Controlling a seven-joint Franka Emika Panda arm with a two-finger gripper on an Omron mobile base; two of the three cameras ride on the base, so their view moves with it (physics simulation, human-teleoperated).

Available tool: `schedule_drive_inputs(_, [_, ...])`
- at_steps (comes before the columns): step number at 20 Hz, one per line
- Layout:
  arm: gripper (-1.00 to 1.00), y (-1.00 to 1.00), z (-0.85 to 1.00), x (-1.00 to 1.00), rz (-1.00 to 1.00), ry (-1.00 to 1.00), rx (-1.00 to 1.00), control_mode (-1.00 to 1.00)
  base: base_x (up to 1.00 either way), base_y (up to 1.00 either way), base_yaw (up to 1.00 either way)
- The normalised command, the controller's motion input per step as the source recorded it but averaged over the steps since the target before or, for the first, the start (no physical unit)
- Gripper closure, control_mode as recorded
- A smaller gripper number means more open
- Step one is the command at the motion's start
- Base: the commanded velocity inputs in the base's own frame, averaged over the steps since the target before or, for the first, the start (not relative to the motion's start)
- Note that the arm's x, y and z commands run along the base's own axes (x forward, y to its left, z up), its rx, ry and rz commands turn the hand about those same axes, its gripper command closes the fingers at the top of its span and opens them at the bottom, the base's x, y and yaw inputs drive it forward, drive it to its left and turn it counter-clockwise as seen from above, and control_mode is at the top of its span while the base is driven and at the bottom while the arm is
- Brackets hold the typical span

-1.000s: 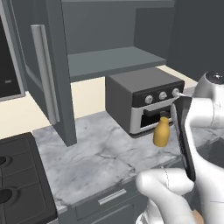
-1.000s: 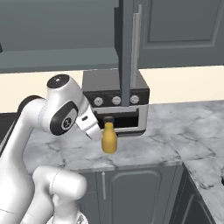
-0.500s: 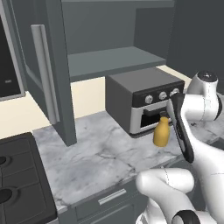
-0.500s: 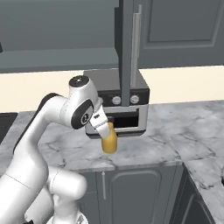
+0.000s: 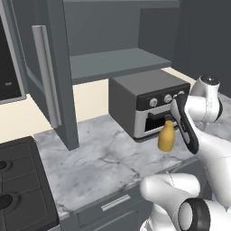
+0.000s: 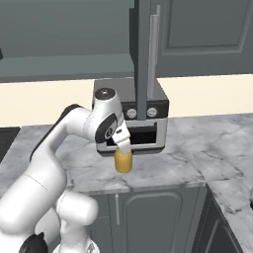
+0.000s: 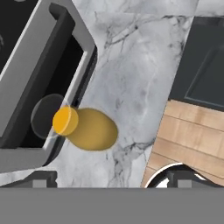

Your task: There is a tray on the dining counter. Grab the cup, mug, and pitcher and place them on the tray. The pitcher may be placed next to the tray if it cannot fit the tray.

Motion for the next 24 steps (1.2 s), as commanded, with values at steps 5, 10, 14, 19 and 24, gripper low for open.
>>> schedule_drive_inputs(5, [-1.0, -0.01, -0.18, 0.28, 0.0, 0.0, 0.0, -1.0, 0.0, 0.0, 0.0])
schedule_drive_inputs(10, [-1.0, -0.08, -0.19, 0.28, 0.0, 0.0, 0.0, -1.0, 0.0, 0.0, 0.0])
schedule_drive_inputs(14, [-1.0, -0.06, -0.2, 0.32, 0.0, 0.0, 0.0, -1.0, 0.0, 0.0, 0.0])
schedule_drive_inputs(19, [-1.0, -0.02, -0.17, 0.35, 0.0, 0.0, 0.0, -1.0, 0.0, 0.0, 0.0])
schedule_drive_inputs(24, [-1.0, -0.1, -0.15, 0.3, 0.0, 0.0, 0.01, -1.0, 0.0, 0.0, 0.0])
